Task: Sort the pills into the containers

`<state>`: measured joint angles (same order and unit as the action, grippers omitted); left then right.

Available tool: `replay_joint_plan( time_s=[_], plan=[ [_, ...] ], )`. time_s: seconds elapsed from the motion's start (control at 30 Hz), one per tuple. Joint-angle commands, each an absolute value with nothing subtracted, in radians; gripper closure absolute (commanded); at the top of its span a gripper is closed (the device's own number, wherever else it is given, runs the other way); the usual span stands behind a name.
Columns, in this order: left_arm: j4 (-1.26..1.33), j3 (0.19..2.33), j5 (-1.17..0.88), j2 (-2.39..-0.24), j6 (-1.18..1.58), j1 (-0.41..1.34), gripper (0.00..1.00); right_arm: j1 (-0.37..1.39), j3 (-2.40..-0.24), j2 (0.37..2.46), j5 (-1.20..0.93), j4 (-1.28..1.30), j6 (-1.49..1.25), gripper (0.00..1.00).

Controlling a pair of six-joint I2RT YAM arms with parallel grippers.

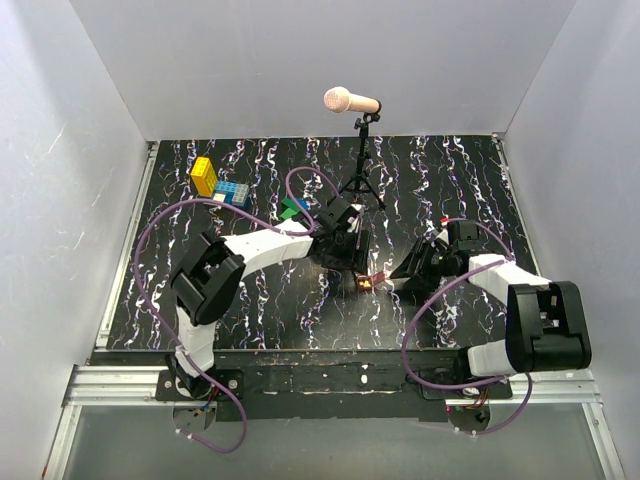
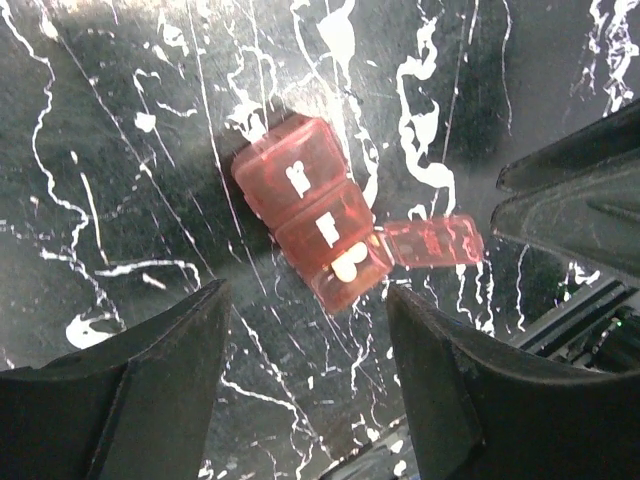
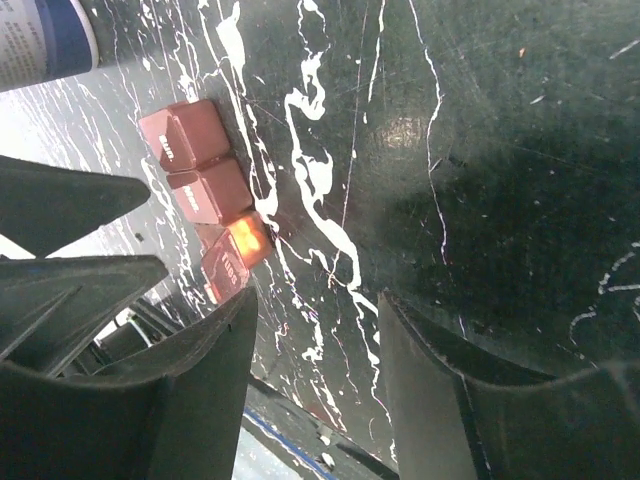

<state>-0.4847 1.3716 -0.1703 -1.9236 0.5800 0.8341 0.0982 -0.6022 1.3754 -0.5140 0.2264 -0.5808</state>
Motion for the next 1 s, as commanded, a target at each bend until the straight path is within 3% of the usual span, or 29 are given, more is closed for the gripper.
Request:
replay_joint_plan(
  time_s=[0.0, 0.97],
  plan=[
    [-0.450, 1.411, -0.141, -1.953, 0.589, 0.830, 0.39, 0.100, -0.595, 1.425, -0.604, 0.118, -0.601, 0.43],
    [-0.298, 1.310, -0.152, -2.042, 0.666, 0.824, 0.66, 0.210, -0.640, 1.545, -0.647, 0.009, -0.692, 0.50]
  ],
)
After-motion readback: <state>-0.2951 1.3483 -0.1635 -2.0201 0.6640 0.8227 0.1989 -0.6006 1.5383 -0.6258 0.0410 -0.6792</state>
